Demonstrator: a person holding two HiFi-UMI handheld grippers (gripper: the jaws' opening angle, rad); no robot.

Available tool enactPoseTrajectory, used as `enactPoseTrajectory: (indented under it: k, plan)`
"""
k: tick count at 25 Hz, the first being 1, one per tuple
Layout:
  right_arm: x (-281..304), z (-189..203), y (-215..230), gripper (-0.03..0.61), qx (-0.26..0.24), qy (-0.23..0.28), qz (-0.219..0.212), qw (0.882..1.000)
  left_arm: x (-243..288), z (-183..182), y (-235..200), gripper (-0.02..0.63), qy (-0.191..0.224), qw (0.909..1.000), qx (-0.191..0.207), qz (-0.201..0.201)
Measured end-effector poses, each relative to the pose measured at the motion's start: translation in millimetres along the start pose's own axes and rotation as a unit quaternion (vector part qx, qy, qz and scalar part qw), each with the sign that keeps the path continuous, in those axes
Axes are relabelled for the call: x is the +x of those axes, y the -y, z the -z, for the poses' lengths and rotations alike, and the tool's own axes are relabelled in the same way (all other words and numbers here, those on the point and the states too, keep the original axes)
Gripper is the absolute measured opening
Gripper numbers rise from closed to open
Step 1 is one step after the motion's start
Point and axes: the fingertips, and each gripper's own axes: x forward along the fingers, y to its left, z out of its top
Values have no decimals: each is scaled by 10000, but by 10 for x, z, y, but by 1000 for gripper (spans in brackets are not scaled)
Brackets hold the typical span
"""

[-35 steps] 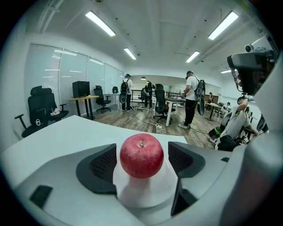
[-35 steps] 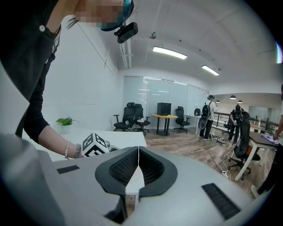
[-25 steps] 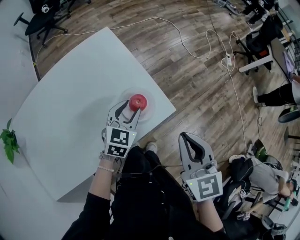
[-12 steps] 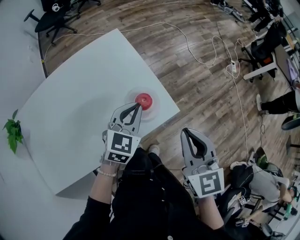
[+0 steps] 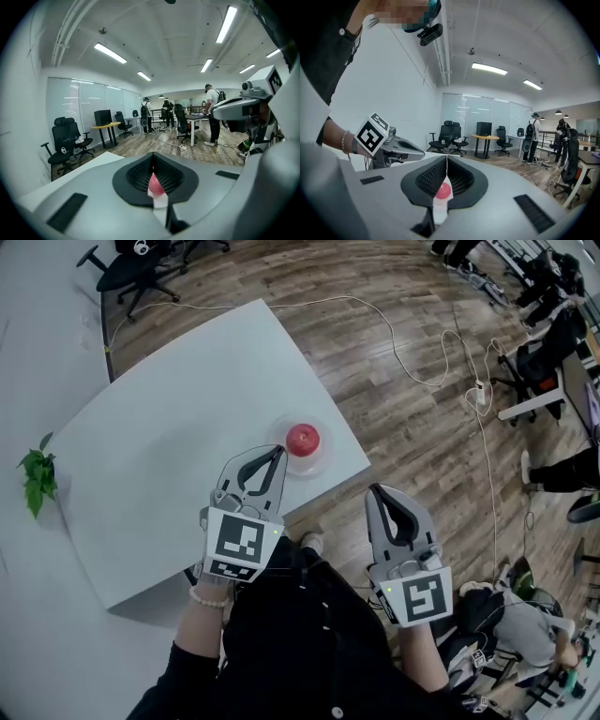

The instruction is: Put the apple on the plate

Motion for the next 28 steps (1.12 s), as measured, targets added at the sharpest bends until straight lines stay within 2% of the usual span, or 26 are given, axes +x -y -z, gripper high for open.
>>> enactPoseTrajectory:
  k: [6, 10, 13, 16, 20, 28]
  plan:
    - [50, -157, -86, 41, -118, 180, -224, 9995, -284, -218, -72, 14, 171, 9995, 185, -193]
    - [70, -244, -121, 41, -177, 294, -301, 9990, -467, -323, -103, 14, 219, 9990, 19, -398]
    - [85, -298, -133, 41, -205, 351, -338, 9986, -594, -319, -103, 14, 256, 9987, 178, -398]
    - [106, -332, -157, 41, -221, 362, -388, 9983, -709, -316, -111, 14, 219, 9987, 86, -454]
    - [140, -344, -192, 41, -261, 368, -474, 9979, -789, -306, -107, 14, 44, 9979, -226, -609]
    - [178, -338, -262, 41, -280, 341, -536, 9976, -775, -300, -96, 14, 78, 9981, -216, -566]
